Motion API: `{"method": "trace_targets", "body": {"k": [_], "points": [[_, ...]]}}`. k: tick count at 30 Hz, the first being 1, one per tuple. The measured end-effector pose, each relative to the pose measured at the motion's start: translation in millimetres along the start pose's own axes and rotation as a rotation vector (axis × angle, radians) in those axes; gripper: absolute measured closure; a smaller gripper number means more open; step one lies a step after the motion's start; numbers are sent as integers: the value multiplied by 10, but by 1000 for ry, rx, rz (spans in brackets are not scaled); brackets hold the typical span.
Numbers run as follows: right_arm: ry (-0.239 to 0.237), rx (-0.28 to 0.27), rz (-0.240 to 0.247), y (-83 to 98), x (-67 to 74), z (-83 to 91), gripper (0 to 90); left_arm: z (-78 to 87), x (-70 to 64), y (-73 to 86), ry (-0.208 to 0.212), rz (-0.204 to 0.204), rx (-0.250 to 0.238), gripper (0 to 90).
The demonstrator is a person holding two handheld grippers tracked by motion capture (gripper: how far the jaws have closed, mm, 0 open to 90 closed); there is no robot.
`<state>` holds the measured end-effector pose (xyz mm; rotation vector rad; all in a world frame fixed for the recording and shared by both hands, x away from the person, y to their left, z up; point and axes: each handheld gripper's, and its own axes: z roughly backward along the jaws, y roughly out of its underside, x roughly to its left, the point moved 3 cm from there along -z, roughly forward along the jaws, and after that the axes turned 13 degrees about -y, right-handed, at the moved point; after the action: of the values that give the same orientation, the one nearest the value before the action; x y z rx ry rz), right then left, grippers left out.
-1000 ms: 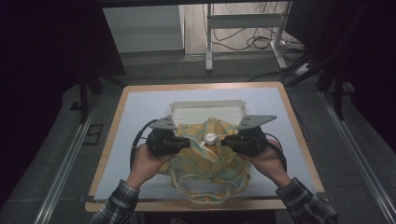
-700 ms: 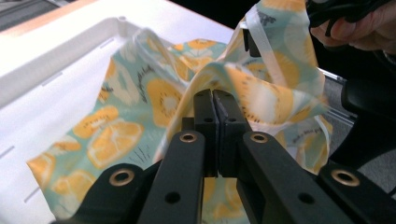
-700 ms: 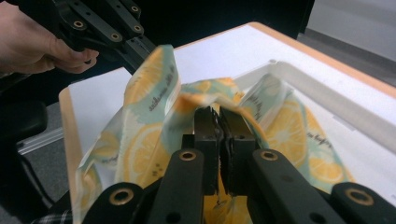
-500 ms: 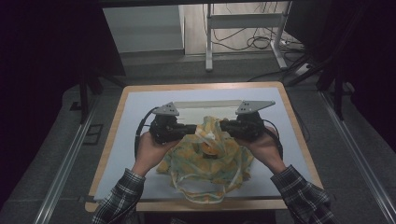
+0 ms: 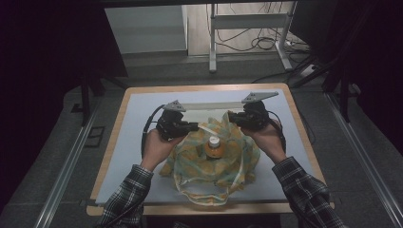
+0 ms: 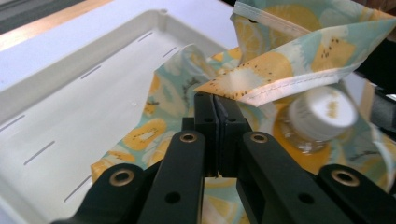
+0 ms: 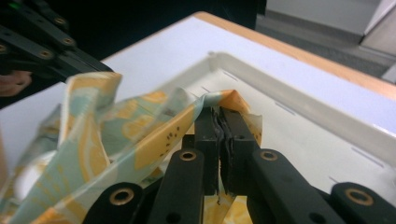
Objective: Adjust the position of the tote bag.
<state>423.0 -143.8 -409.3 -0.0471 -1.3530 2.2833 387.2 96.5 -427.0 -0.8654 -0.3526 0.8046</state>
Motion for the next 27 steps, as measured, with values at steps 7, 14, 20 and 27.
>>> {"method": "trace_targets", "body": {"k": [7,14,20,27], "points": [[19,79,-72,246,-208,-131,850,-182,48,128,-20,3,63,892],[24,157,-113,548,-280,-229,831,-390,94,382,-21,27,143,892],[16,147,-113,630,-241,-146,817,-248,99,434,9,42,102,880],[-19,100,-59,533,17,106,805,156,58,370,33,36,15,877]]}}
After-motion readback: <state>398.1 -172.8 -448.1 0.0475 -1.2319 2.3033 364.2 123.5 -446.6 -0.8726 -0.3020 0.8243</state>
